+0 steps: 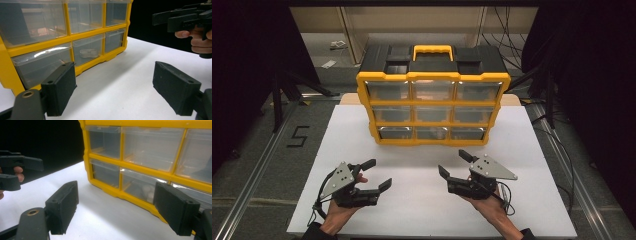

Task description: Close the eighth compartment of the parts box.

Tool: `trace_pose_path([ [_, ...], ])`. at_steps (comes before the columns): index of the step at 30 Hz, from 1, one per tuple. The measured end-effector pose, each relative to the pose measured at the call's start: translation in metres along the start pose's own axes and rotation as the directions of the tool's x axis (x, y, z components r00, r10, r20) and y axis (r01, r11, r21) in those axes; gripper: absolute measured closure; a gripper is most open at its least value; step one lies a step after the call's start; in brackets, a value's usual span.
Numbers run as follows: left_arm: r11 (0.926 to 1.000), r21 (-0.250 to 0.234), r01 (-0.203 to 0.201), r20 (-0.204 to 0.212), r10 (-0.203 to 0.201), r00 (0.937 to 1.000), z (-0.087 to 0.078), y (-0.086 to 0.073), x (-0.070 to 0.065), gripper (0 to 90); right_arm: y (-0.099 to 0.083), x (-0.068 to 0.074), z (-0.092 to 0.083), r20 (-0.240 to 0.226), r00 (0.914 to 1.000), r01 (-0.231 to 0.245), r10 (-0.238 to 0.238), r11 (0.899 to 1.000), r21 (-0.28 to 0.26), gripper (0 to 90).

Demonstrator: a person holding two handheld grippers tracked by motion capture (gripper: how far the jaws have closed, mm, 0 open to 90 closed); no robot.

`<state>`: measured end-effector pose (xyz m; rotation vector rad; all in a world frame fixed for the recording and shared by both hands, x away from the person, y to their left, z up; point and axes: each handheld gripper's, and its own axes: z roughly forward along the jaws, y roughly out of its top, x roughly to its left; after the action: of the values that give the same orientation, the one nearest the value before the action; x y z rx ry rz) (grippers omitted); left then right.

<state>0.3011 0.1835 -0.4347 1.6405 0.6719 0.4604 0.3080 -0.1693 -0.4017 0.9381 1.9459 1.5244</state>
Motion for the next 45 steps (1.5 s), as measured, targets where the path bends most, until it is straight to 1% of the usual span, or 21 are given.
trace_pose_path([
  [6, 1.0000, -0.005, 0.002, -0.001, -0.002, 1.0000, -0.001, 0.001, 0.001, 18.6, -0.003, -0.002, -0.007, 0.013, 0.9999, 0.006, -0.006, 1.000, -0.008, 21.1],
  [12, 1.0000, -0.005, 0.002, 0.000, -0.002, 1.0000, -0.001, 0.001, 0.001, 18.6, -0.008, -0.006, -0.015, 0.022, 0.9998, 0.003, -0.003, 1.000, -0.006, 20.4],
  [19, 1.0000, -0.006, 0.002, 0.001, -0.002, 1.0000, -0.002, 0.001, 0.001, 18.6, -0.014, -0.011, -0.023, 0.034, 0.9993, -0.014, 0.015, 1.000, -0.007, 19.8],
  [25, 1.0000, -0.008, 0.003, -0.001, -0.003, 1.0000, -0.002, 0.001, 0.001, 18.6, -0.016, -0.013, -0.029, 0.044, 0.9989, -0.015, 0.016, 1.000, -0.013, 19.2],
  [33, 0.9999, -0.010, 0.005, 0.000, -0.005, 1.0000, -0.002, 0.001, 0.001, 18.6, -0.018, -0.015, -0.037, 0.044, 0.9983, -0.038, 0.038, 0.999, -0.017, 18.0],
  [45, 1.0000, -0.008, 0.003, 0.003, -0.003, 1.0000, -0.002, 0.001, 0.001, 18.5, -0.019, -0.016, -0.043, 0.046, 0.9977, -0.048, 0.050, 0.999, -0.025, 16.3],
])
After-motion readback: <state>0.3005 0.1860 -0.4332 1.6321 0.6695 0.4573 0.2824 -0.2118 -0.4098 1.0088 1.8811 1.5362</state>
